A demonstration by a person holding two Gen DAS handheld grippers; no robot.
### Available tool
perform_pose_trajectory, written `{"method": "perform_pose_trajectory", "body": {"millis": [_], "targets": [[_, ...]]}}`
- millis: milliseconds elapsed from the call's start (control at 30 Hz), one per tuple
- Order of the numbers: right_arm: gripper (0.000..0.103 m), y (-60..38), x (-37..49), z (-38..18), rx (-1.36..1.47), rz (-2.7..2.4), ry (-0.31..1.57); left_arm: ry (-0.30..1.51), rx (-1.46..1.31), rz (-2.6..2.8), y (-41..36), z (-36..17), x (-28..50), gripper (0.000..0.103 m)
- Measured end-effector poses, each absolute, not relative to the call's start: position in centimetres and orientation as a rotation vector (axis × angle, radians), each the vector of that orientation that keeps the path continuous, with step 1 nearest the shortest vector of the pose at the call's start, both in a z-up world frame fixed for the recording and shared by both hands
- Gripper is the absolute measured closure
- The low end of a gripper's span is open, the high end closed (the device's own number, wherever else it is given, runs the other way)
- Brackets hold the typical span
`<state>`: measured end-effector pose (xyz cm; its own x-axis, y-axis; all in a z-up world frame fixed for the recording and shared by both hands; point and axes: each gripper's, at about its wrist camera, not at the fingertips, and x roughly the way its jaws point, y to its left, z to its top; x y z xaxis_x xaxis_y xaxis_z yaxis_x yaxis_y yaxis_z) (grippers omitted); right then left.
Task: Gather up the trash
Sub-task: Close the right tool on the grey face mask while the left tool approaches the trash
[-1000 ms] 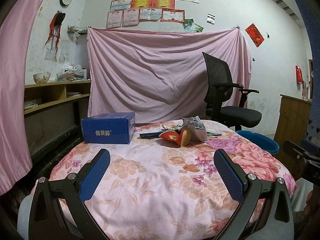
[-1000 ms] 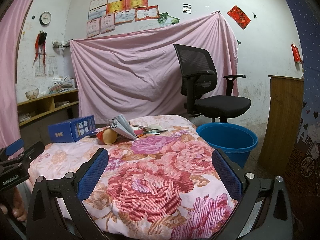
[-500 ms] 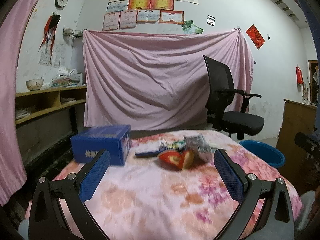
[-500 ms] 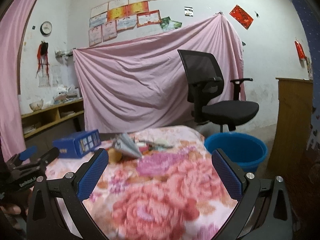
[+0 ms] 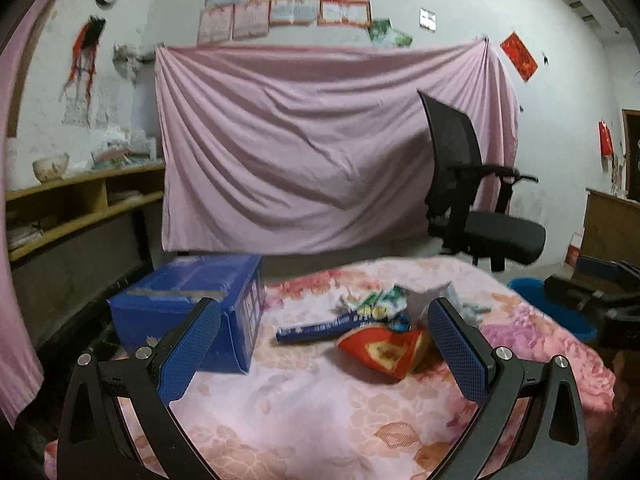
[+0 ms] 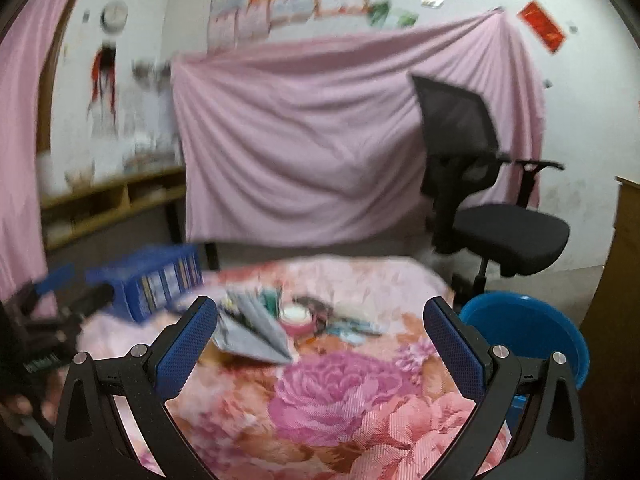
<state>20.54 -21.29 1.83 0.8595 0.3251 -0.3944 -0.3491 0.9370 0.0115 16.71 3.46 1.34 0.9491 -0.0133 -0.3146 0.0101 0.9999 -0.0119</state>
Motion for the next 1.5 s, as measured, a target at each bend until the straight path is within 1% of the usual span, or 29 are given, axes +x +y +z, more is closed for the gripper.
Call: {"method": "perform_pose_trajectory", "body": {"millis": [133, 300, 333, 400, 433, 500, 533, 600, 667, 733, 800, 833, 867, 900, 933, 967, 1000, 1033, 1067, 1133, 1167, 1200, 1300, 1367, 1500], "targets": [[0.002, -19.7, 22.4, -0.4, -0.167, 0.404, 0.515, 0.407, -0.027, -0.054, 3.8, -0.3, 18.2, 0.002], [0.016, -17.9, 24.6, -2.2, -0.248, 0.475, 0.638, 0.502, -0.047, -0.117, 3.7, -1.7, 20.0, 0.003], [0.018, -17.5, 25.2, -2.5, -0.261, 0.487, 0.667, 0.521, -0.049, -0.127, 3.6, -2.0, 20.3, 0.005], [0.026, -16.9, 26.6, -3.1, -0.271, 0.515, 0.726, 0.563, -0.047, -0.148, 3.3, -2.5, 21.0, 0.006], [0.027, -16.6, 27.3, -3.3, -0.275, 0.527, 0.745, 0.586, -0.044, -0.161, 3.2, -2.8, 21.3, 0.008], [0.034, -16.2, 28.3, -3.7, -0.289, 0.546, 0.765, 0.618, -0.041, -0.188, 3.0, -3.1, 21.8, 0.012], [0.035, -16.0, 28.6, -3.9, -0.289, 0.558, 0.771, 0.63, -0.04, -0.204, 2.8, -3.2, 21.9, 0.015], [0.043, -15.8, 29.1, -4.0, -0.281, 0.591, 0.78, 0.658, -0.037, -0.237, 2.5, -3.4, 22.4, 0.017], [0.048, -15.6, 29.6, -3.9, -0.277, 0.613, 0.777, 0.677, -0.041, -0.266, 2.3, -3.4, 22.9, 0.02], [0.049, -15.4, 29.9, -3.8, -0.275, 0.645, 0.77, 0.689, -0.038, -0.282, 2.0, -3.3, 23.4, 0.021], [0.05, -15.2, 30.0, -3.6, -0.288, 0.665, 0.757, 0.698, -0.031, -0.286, 1.7, -3.4, 23.9, 0.026], [0.052, -15.1, 30.1, -3.5, -0.294, 0.672, 0.749, 0.706, -0.03, -0.29, 1.6, -3.4, 24.1, 0.031], [0.058, -14.9, 30.1, -3.5, -0.298, 0.674, 0.748, 0.716, -0.031, -0.297, 1.5, -3.5, 24.3, 0.035], [0.064, -14.9, 30.1, -3.4, -0.294, 0.681, 0.743, 0.723, -0.031, -0.302, 1.4, -3.5, 24.6, 0.036], [0.066, -14.9, 30.1, -3.4, -0.288, 0.687, 0.74, 0.728, -0.03, -0.307, 1.3, -3.6, 24.7, 0.039], [0.069, -15.0, 30.1, -3.4, -0.282, 0.694, 0.738, 0.733, -0.028, -0.315, 1.2, -3.6, 24.9, 0.045], [0.076, -15.1, 30.1, -3.4, -0.274, 0.701, 0.737, 0.739, -0.025, -0.326, 1.1, -3.7, 25.0, 0.049], [0.082, -15.3, 30.1, -3.4, -0.267, 0.703, 0.74, 0.746, -0.019, -0.335, 0.9, -3.7, 25.2, 0.058], [0.09, -15.5, 30.2, -3.5, -0.255, 0.702, 0.744, 0.753, -0.012, -0.344, 0.8, -3.8, 25.3, 0.065], [0.092, -15.9, 30.3, -3.5, -0.227, 0.705, 0.749, 0.759, -0.005, -0.351, 0.6, -4.0, 25.4, 0.071], [0.094, -16.2, 30.3, -3.4, -0.211, 0.704, 0.749, 0.761, -0.005, -0.354, 0.6, -4.0, 25.4, 0.077], [0.094, -16.4, 30.2, -3.3, -0.199, 0.705, 0.747, 0.764, -0.006, -0.356, 0.5, -4.1, 25.4, 0.08], [0.096, -17.1, 29.9, -3.1, -0.152, 0.703, 0.746, 0.771, -0.017, -0.354, 0.6, -4.3, 25.5, 0.085], [0.096, -17.7, 29.4, -2.9, -0.126, 0.696, 0.741, 0.768, -0.025, -0.356, 0.6, -4.3, 25.3, 0.091], [0.096, -18.9, 27.6, -2.0, -0.072, 0.663, 0.686, 0.76, -0.022, -0.356, 0.3, -4.2, 24.9, 0.091]]}}
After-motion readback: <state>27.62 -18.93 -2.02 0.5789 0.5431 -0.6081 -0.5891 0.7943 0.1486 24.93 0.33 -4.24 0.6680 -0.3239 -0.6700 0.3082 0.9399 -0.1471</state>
